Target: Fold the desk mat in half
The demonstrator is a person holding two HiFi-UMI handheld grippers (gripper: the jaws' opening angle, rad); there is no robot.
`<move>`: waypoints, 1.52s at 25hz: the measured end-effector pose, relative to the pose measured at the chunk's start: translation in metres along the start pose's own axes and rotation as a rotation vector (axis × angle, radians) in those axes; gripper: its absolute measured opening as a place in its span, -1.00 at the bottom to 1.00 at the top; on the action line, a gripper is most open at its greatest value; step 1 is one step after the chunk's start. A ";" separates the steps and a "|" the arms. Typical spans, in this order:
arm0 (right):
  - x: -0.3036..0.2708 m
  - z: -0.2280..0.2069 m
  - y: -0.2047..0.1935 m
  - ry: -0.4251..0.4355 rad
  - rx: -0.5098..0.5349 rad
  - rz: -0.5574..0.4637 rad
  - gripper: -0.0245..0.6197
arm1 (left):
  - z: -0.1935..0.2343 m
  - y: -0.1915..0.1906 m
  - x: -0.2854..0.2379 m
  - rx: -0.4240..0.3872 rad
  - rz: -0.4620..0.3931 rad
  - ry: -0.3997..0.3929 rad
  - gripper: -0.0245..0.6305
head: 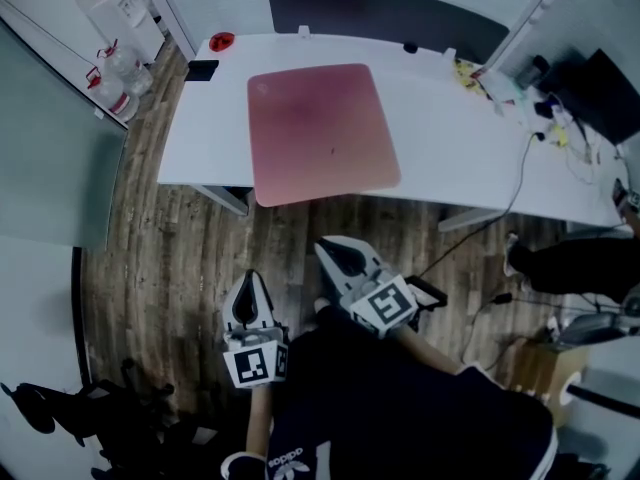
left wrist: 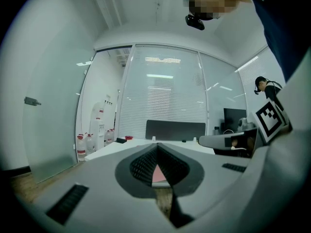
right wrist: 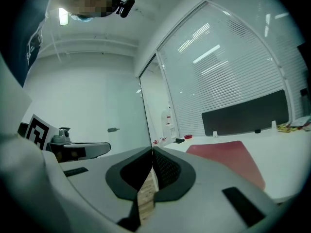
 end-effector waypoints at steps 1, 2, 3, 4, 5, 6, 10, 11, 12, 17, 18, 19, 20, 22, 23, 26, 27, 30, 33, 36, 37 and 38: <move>-0.004 -0.006 0.000 0.001 -0.001 0.001 -0.91 | 0.000 0.000 -0.008 0.000 -0.007 -0.003 -0.92; -0.009 -0.011 -0.001 0.000 -0.004 0.002 -0.91 | 0.001 -0.001 -0.016 -0.001 -0.011 -0.004 -0.92; -0.015 -0.017 -0.001 0.000 -0.007 0.002 -0.91 | 0.003 -0.002 -0.025 0.000 -0.009 -0.001 -0.92; -0.021 -0.024 -0.001 -0.001 -0.008 0.000 -0.91 | 0.004 -0.003 -0.035 0.003 -0.005 0.001 -0.92; -0.027 -0.031 0.000 -0.002 -0.007 -0.002 -0.91 | 0.006 -0.004 -0.045 0.009 0.003 0.002 -0.92; -0.033 -0.039 0.001 -0.005 -0.006 -0.004 -0.91 | 0.007 -0.005 -0.056 0.015 0.010 0.001 -0.92; -0.059 -0.072 0.005 -0.011 0.003 0.002 -0.91 | 0.009 -0.011 -0.097 0.002 0.016 -0.028 -0.92; -0.066 -0.080 0.006 -0.010 0.008 0.005 -0.91 | 0.010 -0.012 -0.107 0.001 0.014 -0.032 -0.92; -0.072 -0.088 0.007 -0.009 0.012 0.010 -0.91 | 0.011 -0.011 -0.117 0.007 0.013 -0.028 -0.92; -0.096 -0.120 0.008 0.005 0.012 0.042 -0.91 | 0.016 -0.016 -0.155 0.029 0.023 -0.006 -0.92; -0.100 -0.125 0.008 0.012 0.014 0.046 -0.91 | 0.018 -0.018 -0.160 0.027 0.027 -0.001 -0.92; -0.104 -0.129 0.007 0.019 0.015 0.049 -0.91 | 0.019 -0.020 -0.165 0.026 0.030 0.004 -0.92; -0.108 -0.133 0.006 0.025 0.016 0.052 -0.91 | 0.021 -0.022 -0.170 0.026 0.032 0.006 -0.92; -0.115 -0.141 0.005 0.034 0.012 0.058 -0.91 | 0.022 -0.022 -0.182 0.035 0.028 0.010 -0.92; -0.118 -0.145 0.004 0.038 0.011 0.062 -0.91 | 0.022 -0.023 -0.188 0.038 0.024 0.013 -0.92; -0.124 -0.157 0.004 0.048 0.015 0.071 -0.91 | 0.024 -0.026 -0.202 0.035 0.020 0.019 -0.92; -0.125 -0.161 0.003 0.049 0.017 0.073 -0.91 | 0.024 -0.027 -0.206 0.035 0.021 0.022 -0.92; -0.125 -0.169 0.001 0.038 0.021 0.083 -0.91 | 0.024 -0.026 -0.216 0.032 0.026 0.016 -0.92; -0.121 -0.174 0.000 0.009 0.009 0.098 -0.91 | 0.022 -0.026 -0.222 0.031 0.034 -0.001 -0.92; -0.117 -0.177 0.001 -0.016 -0.007 0.101 -0.91 | 0.017 -0.028 -0.230 0.046 0.044 -0.029 -0.92; -0.116 -0.178 0.001 -0.022 -0.006 0.102 -0.91 | 0.015 -0.028 -0.233 0.050 0.046 -0.042 -0.92; -0.114 -0.178 0.002 -0.028 -0.003 0.102 -0.91 | 0.013 -0.028 -0.236 0.052 0.047 -0.058 -0.92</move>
Point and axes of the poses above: the fingertips, and each gripper's own axes: x backward along the fingers, z to its left, y out of its top, the point moved 8 cm from there along x, backward along the fingers, and after that the axes turned 13 degrees about -z, right-handed, at the moved point
